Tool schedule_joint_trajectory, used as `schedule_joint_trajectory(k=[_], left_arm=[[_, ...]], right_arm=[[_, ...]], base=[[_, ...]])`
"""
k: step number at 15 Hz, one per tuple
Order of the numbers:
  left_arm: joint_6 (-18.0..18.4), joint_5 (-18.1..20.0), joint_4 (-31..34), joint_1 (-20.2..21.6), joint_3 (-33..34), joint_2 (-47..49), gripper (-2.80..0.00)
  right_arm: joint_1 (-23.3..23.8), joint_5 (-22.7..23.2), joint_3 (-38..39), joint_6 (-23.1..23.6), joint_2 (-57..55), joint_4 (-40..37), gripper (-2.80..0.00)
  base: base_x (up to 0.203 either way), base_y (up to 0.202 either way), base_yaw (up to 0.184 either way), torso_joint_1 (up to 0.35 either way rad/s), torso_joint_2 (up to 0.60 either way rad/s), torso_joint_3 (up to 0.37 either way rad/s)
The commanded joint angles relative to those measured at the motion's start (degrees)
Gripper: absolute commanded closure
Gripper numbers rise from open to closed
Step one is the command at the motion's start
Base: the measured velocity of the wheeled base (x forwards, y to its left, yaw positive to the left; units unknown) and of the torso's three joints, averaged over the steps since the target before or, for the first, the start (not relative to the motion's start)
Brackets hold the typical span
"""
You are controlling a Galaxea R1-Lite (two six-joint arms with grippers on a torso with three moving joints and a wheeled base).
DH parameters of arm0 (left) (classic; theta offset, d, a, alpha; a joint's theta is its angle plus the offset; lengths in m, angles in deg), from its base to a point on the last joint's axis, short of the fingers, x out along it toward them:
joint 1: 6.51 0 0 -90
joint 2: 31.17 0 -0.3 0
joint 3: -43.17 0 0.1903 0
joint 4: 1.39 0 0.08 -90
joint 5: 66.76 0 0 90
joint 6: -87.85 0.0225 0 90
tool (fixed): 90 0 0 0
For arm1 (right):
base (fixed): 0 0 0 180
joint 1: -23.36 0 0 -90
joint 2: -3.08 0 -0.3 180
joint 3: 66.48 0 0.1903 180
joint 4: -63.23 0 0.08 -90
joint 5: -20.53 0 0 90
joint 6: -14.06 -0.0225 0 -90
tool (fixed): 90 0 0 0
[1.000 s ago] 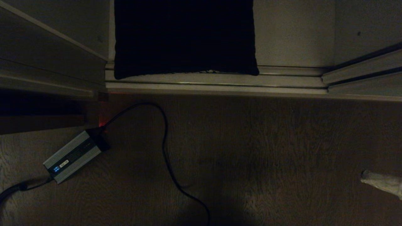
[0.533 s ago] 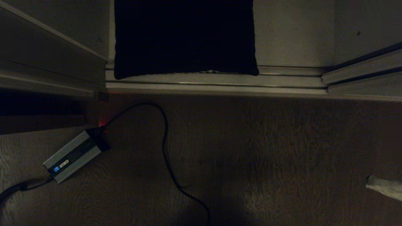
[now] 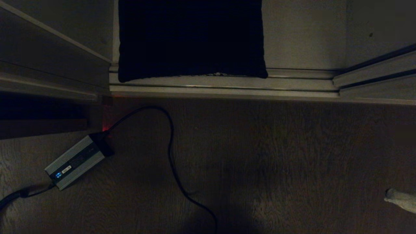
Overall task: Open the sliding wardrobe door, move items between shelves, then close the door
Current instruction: Place the pillow on the lower shelf
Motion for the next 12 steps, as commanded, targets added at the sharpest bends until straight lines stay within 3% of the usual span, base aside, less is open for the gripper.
schedule_joint_trajectory(k=[1,5,9,10,12], left_arm=[[0.0,0.0,0.2,0.0,0.1,0.0,0.00],[0.0,0.0,0.2,0.0,0.1,0.0,0.00],[0.0,0.0,0.2,0.0,0.1,0.0,0.00],[0.0,0.0,0.2,0.0,0.1,0.0,0.00],[0.0,0.0,0.2,0.0,0.1,0.0,0.00]], right_arm=[[-0.1,0.3,0.6,-0.2,0.4,0.0,0.00],[-0.1,0.2,4.5,0.3,2.2,0.1,0.00],[-1.7,-1.5,6.4,4.0,6.5,-0.8,0.00],[-4.6,-5.3,5.5,4.4,7.3,-2.5,0.00],[-6.0,-12.6,4.1,8.4,7.8,-6.0,0.00]], base=[[0.000,0.000,0.000,0.000,0.00,0.000],[0.000,0.000,0.000,0.000,0.00,0.000],[0.000,0.000,0.000,0.000,0.00,0.000],[0.000,0.000,0.000,0.000,0.00,0.000],[0.000,0.000,0.000,0.000,0.00,0.000]])
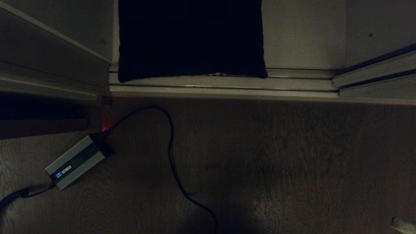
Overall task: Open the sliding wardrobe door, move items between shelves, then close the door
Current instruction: Place the pillow on the lower shelf
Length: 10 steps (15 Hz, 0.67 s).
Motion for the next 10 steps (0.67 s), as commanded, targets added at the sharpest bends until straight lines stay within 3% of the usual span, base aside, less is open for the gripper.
schedule_joint_trajectory(k=[1,3,4,6,8,10], left_arm=[[0.0,0.0,0.1,0.0,0.0,0.1,0.00],[0.0,0.0,0.1,0.0,0.0,0.1,0.00],[0.0,0.1,0.1,0.0,0.0,0.1,0.00],[0.0,0.0,0.1,0.0,0.0,0.1,0.00],[0.0,0.0,0.1,0.0,0.0,0.1,0.00],[0.0,0.0,0.1,0.0,0.1,0.1,0.00]], right_arm=[[-1.2,-1.7,-0.6,0.9,1.4,-0.4,0.00],[-0.2,-2.7,-2.0,1.1,3.5,-2.2,0.00],[2.8,-2.5,-2.5,1.5,5.4,-3.4,0.00],[7.4,-0.5,-3.8,4.3,9.0,-4.8,0.00],[8.1,-0.1,-3.3,7.2,14.9,-7.2,0.00],[11.1,-3.0,-2.5,9.8,19.2,-12.2,0.00]], base=[[0.000,0.000,0.000,0.000,0.00,0.000],[0.000,0.000,0.000,0.000,0.00,0.000],[0.000,0.000,0.000,0.000,0.00,0.000],[0.000,0.000,0.000,0.000,0.00,0.000],[0.000,0.000,0.000,0.000,0.00,0.000],[0.000,0.000,0.000,0.000,0.00,0.000]])
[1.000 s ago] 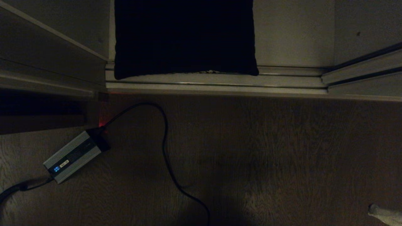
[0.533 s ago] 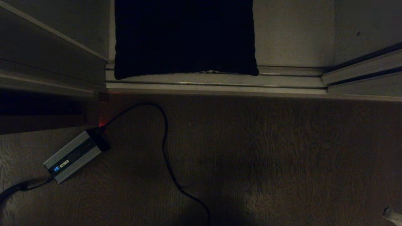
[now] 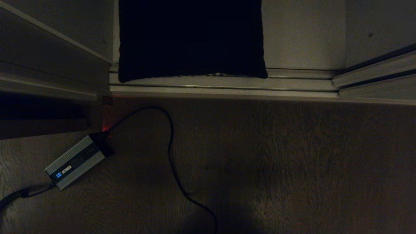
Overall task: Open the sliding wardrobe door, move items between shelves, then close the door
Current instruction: Place the pillow on the lower shelf, then close the door
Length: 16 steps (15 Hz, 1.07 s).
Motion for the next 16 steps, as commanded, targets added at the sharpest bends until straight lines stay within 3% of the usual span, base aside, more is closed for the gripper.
schedule_joint_trajectory(k=[1,2,4,6,8,13,14,16], left_arm=[[0.0,0.0,0.0,0.0,0.1,0.0,0.00],[0.0,0.0,0.0,0.0,0.0,0.0,0.00],[0.0,0.0,0.0,0.0,0.0,0.0,0.00],[0.0,0.0,0.0,0.0,0.1,0.0,0.00],[0.0,0.0,0.0,0.0,0.0,0.0,0.00],[0.0,0.0,0.0,0.0,0.1,0.0,0.00],[0.1,0.0,0.0,0.0,0.0,0.0,0.00],[0.0,0.0,0.0,0.0,0.1,0.0,0.00]], right_arm=[[1.5,-6.4,0.8,0.3,4.0,-1.6,0.00],[2.9,-10.6,1.7,0.3,4.0,-1.9,0.00],[6.5,-8.6,2.9,0.0,4.2,-1.8,0.00],[8.4,-5.3,7.3,2.8,5.6,-1.6,0.00],[9.3,-4.4,12.4,9.1,9.9,-0.9,0.00],[10.4,-4.8,21.6,12.4,20.0,5.2,0.00],[10.4,-6.9,25.5,12.9,20.0,8.8,0.00],[10.4,-16.7,29.3,16.3,20.0,14.7,0.00]], base=[[0.000,0.000,0.000,0.000,0.00,0.000],[0.000,0.000,0.000,0.000,0.00,0.000],[0.000,0.000,0.000,0.000,0.00,0.000],[0.000,0.000,0.000,0.000,0.00,0.000],[0.000,0.000,0.000,0.000,0.00,0.000],[0.000,0.000,0.000,0.000,0.00,0.000],[0.000,0.000,0.000,0.000,0.00,0.000],[0.000,0.000,0.000,0.000,0.00,0.000]])
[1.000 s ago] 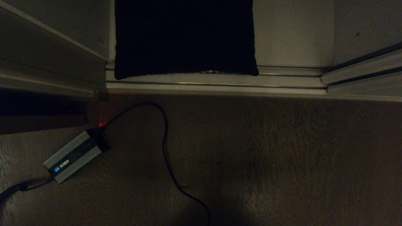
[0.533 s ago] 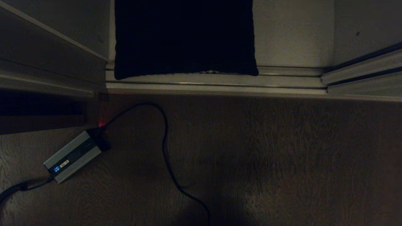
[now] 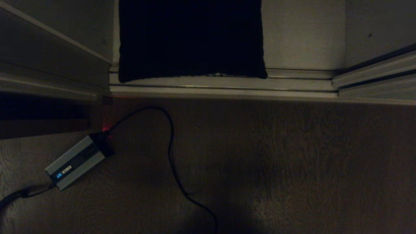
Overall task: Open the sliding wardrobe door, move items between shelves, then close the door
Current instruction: Close the door
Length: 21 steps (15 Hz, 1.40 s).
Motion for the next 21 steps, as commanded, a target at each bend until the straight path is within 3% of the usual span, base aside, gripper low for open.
schedule_joint_trajectory(k=[1,8,12,21], left_arm=[[0.0,0.0,0.0,0.0,0.0,0.0,0.00],[0.0,0.0,0.0,0.0,0.0,0.0,0.00],[0.0,0.0,0.0,0.0,0.0,0.0,0.00],[0.0,0.1,0.0,0.0,0.0,0.0,0.00]], right_arm=[[0.0,-3.1,2.2,2.3,0.7,-0.9,0.00],[0.0,-3.2,2.4,1.7,0.7,-0.6,0.00],[0.0,-3.1,2.4,-1.0,0.6,-0.6,0.00],[0.0,-3.1,2.3,-1.1,0.6,-0.6,0.00]], base=[[0.000,0.000,0.000,0.000,0.00,0.000],[0.000,0.000,0.000,0.000,0.00,0.000],[0.000,0.000,0.000,0.000,0.00,0.000],[0.000,0.000,0.000,0.000,0.00,0.000]])
